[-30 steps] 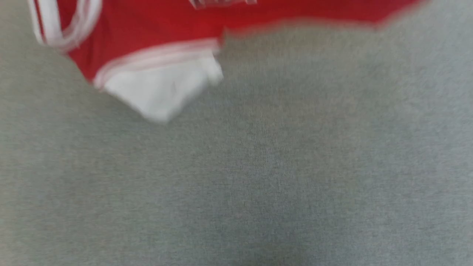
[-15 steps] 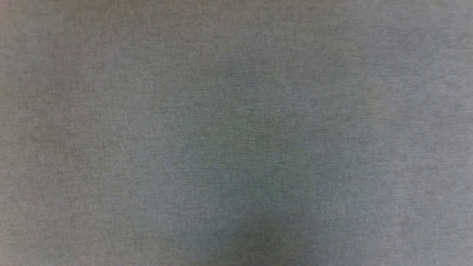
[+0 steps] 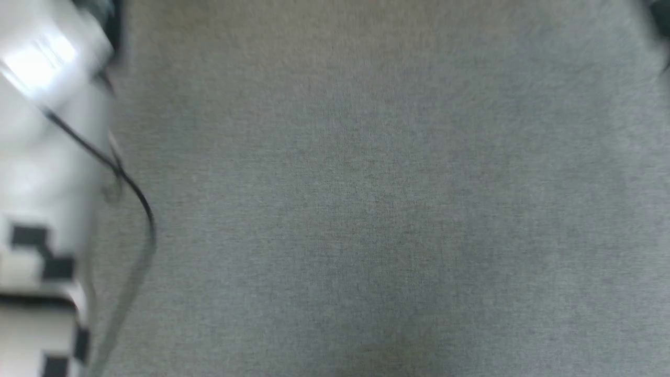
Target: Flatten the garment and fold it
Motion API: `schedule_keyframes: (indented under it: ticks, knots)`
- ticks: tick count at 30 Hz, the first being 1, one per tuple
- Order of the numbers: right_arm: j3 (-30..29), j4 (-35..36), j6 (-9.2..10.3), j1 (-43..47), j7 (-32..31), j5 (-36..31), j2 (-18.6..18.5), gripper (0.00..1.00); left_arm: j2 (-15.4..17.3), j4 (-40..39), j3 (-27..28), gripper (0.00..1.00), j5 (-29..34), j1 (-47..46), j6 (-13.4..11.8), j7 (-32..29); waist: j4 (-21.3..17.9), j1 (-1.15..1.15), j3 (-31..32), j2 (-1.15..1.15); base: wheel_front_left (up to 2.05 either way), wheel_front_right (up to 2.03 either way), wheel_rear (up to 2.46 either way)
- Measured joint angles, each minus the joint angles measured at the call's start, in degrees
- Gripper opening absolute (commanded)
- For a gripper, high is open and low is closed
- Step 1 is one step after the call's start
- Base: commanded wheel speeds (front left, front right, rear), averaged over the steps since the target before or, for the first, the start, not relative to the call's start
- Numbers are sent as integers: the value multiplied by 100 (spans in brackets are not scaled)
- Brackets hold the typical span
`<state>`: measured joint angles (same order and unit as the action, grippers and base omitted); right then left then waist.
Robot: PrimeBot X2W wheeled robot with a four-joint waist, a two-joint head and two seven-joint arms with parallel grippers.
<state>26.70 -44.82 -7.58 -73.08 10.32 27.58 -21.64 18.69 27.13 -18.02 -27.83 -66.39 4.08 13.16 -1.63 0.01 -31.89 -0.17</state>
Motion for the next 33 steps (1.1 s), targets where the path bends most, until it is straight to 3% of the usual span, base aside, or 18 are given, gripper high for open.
schedule_keyframes:
  ticks: [3, 9, 19, 33]
  knots:
    - [290, -23, 0, 566, 59, 90, 41, 0, -8, -142, -51, 0, -57, 939, -14, 12, 17, -1, 247, 0, 0, 0, 0]
    - [738, 120, 0, 1596, 132, 353, -282, 0, 136, -672, -138, 0, -342, 2459, -88, -186, 76, -1, 801, 0, 0, 0, 0]
    - [1610, 1099, 0, 3390, -111, 938, -1089, 0, 1072, -1903, -290, 0, -793, 4929, -198, -1499, 238, -2, 1786, 0, 0, 0, 0]
    - [1434, 2083, 0, 5347, -1285, 2031, -1794, 0, 1752, -3467, -614, 0, -1748, 7027, -435, -3131, 460, -2, 2745, 0, 0, 0, 0]
